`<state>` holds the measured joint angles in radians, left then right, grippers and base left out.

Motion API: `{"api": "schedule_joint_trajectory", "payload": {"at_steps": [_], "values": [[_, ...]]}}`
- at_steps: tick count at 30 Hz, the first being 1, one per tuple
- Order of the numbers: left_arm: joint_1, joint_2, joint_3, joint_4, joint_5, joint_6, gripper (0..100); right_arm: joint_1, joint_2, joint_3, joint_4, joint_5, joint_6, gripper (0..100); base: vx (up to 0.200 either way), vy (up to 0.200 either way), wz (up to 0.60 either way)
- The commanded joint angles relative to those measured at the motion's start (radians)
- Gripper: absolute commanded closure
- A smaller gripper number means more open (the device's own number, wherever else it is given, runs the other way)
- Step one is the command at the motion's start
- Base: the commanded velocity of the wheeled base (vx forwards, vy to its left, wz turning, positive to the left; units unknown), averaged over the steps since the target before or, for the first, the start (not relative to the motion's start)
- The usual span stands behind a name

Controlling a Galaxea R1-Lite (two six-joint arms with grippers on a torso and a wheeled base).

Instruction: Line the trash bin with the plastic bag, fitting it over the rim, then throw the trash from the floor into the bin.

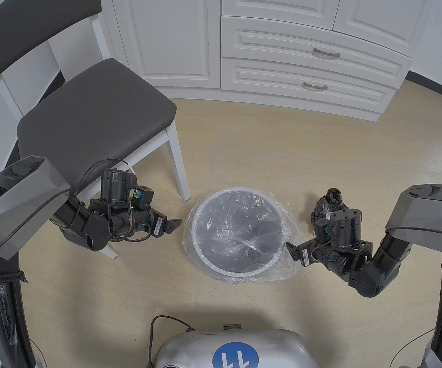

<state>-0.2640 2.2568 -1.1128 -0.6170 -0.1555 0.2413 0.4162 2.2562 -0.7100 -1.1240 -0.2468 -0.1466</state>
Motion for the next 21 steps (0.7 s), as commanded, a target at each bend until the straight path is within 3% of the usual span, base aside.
{"api": "schedule_joint_trajectory", "payload": {"at_steps": [1,2,4,14,21], "values": [[0.003,-0.011,0.005,-0.009,0.001,0.003,0,-0.005,0.056,-0.101,0.075,0.041,0.091,0,0.0,0.0,0.0],[0.011,-0.014,0.005,-0.01,0.001,0.003,0,-0.005,0.06,-0.147,0.127,0.041,0.15,0,0.0,0.0,0.0],[0.016,-0.017,0.005,-0.01,-0.001,0.003,0,-0.014,0.065,-0.177,0.158,0.04,0.174,0,0.0,0.0,0.0],[0.017,-0.019,0.022,-0.063,-0.001,0.003,0,-0.043,-0.001,-0.164,0.162,0.041,0.176,0,0.0,0.0,0.0],[0.017,-0.016,0.021,-0.066,-0.001,0.003,0,-0.053,0.071,-0.197,0.164,0.041,0.176,0,0.0,0.0,0.0]]}}
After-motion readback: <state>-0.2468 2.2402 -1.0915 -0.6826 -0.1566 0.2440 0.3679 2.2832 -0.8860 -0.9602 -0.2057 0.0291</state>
